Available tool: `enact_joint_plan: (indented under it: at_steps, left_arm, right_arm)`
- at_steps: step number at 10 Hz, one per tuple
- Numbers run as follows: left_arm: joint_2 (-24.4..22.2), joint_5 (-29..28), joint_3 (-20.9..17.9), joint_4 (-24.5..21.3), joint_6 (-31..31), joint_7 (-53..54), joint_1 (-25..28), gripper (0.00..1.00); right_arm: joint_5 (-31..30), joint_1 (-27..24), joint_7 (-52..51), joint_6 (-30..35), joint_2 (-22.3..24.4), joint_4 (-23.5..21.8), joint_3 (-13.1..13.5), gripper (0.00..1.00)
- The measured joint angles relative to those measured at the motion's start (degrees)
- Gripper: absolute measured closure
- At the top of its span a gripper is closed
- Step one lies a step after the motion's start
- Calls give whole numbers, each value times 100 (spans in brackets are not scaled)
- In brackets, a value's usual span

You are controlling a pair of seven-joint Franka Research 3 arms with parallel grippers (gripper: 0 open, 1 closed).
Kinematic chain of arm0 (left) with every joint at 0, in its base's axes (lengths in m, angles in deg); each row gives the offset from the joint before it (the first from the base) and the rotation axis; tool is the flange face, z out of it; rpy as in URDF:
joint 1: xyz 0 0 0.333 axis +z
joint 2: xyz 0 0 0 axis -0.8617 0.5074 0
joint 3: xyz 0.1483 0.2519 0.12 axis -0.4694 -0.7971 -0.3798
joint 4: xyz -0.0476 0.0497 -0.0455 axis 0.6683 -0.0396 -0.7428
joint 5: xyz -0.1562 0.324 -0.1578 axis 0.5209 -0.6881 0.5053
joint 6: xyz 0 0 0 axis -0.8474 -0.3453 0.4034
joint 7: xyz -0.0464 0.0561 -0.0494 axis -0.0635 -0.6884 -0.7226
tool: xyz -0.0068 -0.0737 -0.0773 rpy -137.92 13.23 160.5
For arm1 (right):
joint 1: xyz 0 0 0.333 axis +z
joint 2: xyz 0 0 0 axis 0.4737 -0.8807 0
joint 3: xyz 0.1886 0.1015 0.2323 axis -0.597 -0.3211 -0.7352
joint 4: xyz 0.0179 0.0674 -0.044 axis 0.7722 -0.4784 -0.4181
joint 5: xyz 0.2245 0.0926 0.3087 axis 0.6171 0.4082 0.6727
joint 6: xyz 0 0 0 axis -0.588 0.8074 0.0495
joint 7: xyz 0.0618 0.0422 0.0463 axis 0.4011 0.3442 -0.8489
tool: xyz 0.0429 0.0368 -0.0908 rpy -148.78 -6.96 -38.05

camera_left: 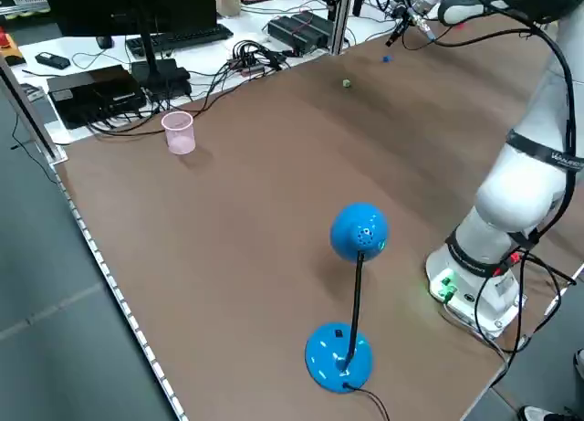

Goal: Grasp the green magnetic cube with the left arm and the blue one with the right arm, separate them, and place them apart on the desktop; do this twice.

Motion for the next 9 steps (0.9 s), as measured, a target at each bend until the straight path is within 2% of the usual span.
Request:
enact_joint_plan:
  at_steps: [2, 3, 5, 7, 9]
  left_arm:
    - [6, 20, -1, 0, 5, 0, 32, 0]
    - [8, 49, -6, 0, 6, 3, 59, 0]
    - [9, 66, -11, 9, 6, 4, 69, 0]
    - [10, 216, -14, 19, 5, 5, 71, 0]
    - [28, 303, -19, 21, 4, 5, 73, 0]
  right_arm:
    - [0, 5, -13, 5, 218, -73, 35, 17]
    - [0, 3, -13, 57, 532, -355, 45, 4]
    - [11, -79, 150, 143, 1582, -1489, 96, 0]
    - [14, -438, 274, 295, 2866, -2807, 136, 0]
    - [17, -838, 272, 1060, 4154, -3904, 123, 0]
